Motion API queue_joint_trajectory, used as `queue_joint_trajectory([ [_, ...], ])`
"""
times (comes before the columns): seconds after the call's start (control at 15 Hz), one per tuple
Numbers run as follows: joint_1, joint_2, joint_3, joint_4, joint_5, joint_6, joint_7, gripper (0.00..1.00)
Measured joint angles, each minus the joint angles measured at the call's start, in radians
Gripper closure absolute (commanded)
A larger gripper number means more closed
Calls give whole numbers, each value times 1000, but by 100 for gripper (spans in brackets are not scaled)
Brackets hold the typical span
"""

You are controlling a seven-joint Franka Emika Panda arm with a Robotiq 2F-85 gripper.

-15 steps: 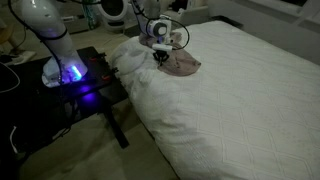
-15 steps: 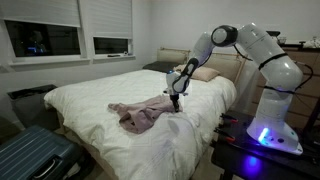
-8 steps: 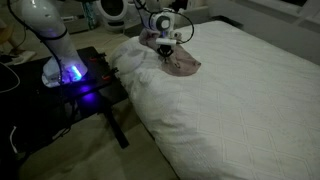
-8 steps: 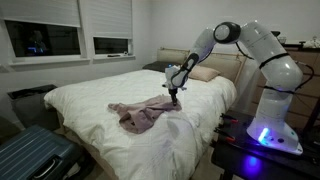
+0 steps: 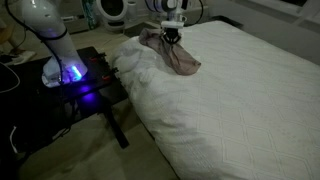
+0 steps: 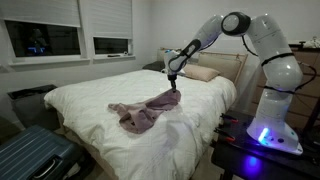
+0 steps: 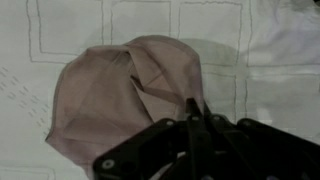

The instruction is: Fold the shirt

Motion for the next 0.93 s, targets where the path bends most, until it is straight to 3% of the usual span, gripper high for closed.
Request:
queue_joint_trajectory([
  [0.53, -26, -5, 41, 34, 181, 255, 20, 100],
  [0.93, 7, 42, 5, 159, 150, 163, 143, 100],
])
